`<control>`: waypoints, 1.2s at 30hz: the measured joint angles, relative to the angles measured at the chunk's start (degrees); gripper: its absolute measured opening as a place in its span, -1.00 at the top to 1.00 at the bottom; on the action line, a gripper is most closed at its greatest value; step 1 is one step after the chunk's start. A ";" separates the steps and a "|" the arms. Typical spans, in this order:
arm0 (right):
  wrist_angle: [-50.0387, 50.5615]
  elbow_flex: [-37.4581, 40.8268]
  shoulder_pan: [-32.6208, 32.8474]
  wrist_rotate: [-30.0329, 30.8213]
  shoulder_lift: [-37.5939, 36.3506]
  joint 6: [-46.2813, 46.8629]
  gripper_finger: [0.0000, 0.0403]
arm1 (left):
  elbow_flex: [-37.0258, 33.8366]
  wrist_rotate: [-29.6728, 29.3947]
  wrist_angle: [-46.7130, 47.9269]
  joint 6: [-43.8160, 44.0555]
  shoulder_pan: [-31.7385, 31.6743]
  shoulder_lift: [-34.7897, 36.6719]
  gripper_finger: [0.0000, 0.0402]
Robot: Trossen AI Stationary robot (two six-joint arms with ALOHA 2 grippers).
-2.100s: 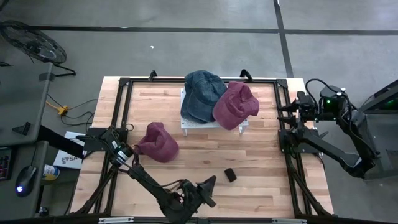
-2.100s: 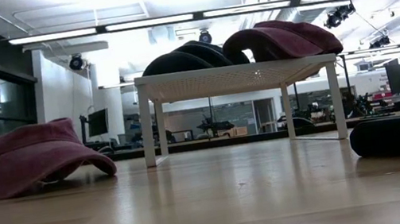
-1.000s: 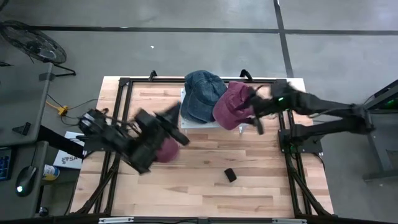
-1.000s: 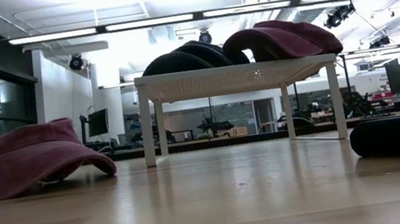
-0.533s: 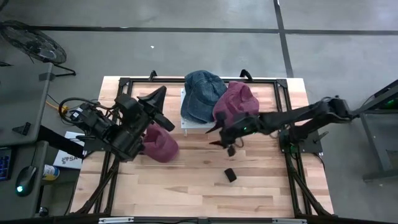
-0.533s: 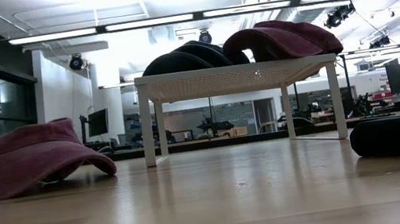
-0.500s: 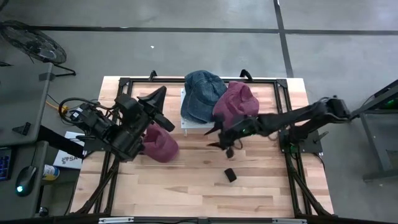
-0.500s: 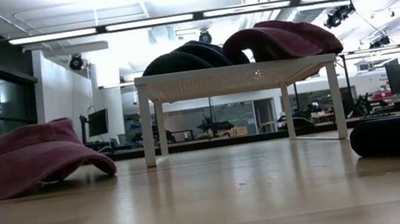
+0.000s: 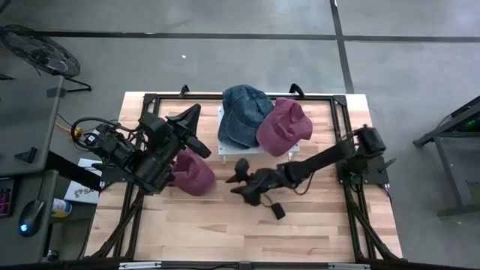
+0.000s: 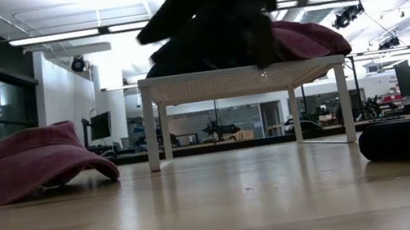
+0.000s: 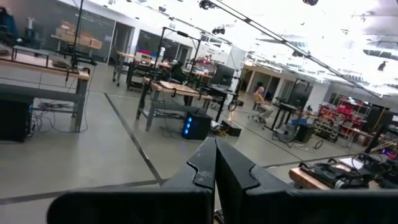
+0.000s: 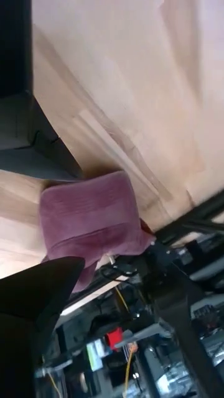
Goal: Pick & Place hat
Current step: Stack the red cap on top of the other red cap on the shelf
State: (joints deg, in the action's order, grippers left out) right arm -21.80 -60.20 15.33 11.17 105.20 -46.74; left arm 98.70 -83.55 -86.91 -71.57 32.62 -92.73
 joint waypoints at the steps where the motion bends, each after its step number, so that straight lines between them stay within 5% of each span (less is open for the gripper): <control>1: 0.07 -1.30 0.33 0.90 1.71 -1.13 -0.01 | 0.02 0.00 0.00 0.00 0.00 0.00 1.00; 19: 8.35 -24.30 -1.16 8.05 25.88 -3.84 -0.01 | -0.02 0.13 0.04 -0.17 0.00 2.06 1.00; 36: 11.45 -29.16 -5.08 10.57 28.71 -4.74 0.13 | -0.02 -0.13 0.07 -0.17 0.00 2.27 1.00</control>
State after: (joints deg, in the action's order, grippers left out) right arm -10.35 -89.36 10.25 21.75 133.91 -51.48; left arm 98.67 -83.68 -86.84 -71.75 32.62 -90.45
